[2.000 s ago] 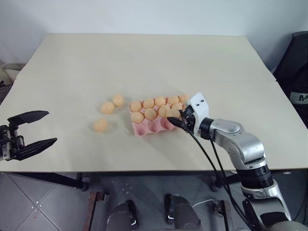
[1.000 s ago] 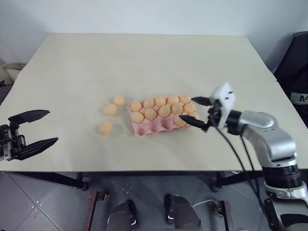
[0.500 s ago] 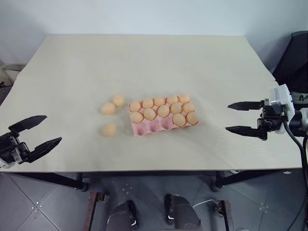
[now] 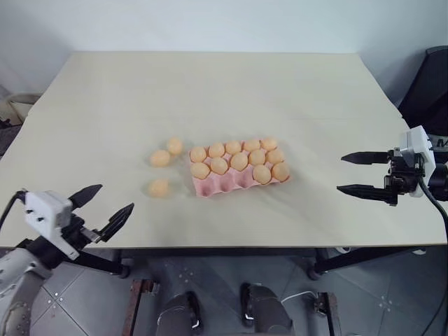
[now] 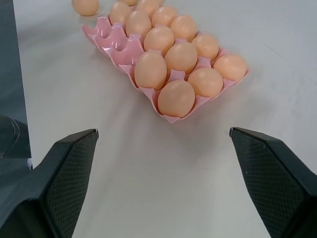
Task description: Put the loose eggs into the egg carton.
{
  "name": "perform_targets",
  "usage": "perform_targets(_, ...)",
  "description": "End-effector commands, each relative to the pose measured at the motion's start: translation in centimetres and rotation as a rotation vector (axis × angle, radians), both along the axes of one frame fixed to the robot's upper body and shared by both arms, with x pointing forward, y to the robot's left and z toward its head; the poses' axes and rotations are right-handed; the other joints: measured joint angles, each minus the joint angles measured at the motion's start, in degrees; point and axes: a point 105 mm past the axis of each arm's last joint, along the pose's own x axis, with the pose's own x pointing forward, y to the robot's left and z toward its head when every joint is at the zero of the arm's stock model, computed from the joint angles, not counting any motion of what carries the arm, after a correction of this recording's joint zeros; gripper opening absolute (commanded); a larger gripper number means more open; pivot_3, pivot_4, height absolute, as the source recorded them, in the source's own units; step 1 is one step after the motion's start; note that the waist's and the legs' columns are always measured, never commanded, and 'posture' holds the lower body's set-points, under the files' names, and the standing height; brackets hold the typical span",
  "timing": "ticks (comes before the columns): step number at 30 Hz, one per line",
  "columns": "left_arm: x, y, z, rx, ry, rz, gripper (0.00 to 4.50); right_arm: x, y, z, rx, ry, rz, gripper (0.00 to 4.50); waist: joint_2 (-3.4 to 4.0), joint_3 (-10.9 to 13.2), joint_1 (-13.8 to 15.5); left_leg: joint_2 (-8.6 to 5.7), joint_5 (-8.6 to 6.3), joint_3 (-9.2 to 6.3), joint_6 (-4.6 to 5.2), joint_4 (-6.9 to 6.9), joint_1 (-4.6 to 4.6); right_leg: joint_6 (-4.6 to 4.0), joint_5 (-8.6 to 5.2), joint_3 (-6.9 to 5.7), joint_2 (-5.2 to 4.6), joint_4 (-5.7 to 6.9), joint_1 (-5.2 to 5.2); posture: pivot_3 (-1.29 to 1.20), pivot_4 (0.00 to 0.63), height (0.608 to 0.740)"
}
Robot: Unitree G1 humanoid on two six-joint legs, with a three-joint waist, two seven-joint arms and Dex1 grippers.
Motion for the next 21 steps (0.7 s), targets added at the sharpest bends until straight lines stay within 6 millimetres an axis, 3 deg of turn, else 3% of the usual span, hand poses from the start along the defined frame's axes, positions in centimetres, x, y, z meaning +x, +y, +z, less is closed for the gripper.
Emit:
perform_targets(1,0.6,-1.4,0.1,0.005,-0.027,0.065,4.5,0.2,0.1,1.1,-0.019,-0.026,0.008,4.45,0.0,0.0,0.0,-0.02,0.0,-0.04,0.04,0.05,0.02,0.01,0.01,-0.01,0.02,-0.01,0.07,0.0,0.15,0.74)
perform_targets(7,2.0,-3.1,-1.3,-0.01,-0.021,0.143,4.5,0.4,0.2,1.5,-0.034,-0.027,0.01,4.45,-0.01,0.0,0.1,-0.02,-0.02,-0.08,0.09,0.14,0.21,0.03,0.06,-0.03,0.05,-0.08,0.36,0.0,0.15,0.74)
perform_targets(14,4.4,-3.1,-2.2,-0.043,-0.043,0.274,4.5,0.0,-0.1,1.5,-0.04,-0.023,0.005,4.45,-0.01,0.0,0.3,-0.05,-0.02,-0.24,0.12,0.18,0.27,0.04,0.07,-0.2,0.07,-0.15,0.61,0.0,0.15,0.74)
perform_targets(21,7.3,-4.2,-3.4,-0.073,-0.056,0.259,4.5,-0.2,-0.2,1.5,-0.042,-0.021,-0.007,4.45,-0.01,0.0,0.7,-0.16,0.0,-0.33,0.17,0.23,0.25,0.07,0.09,-0.33,0.11,-0.16,0.67,0.0,0.15,0.74)
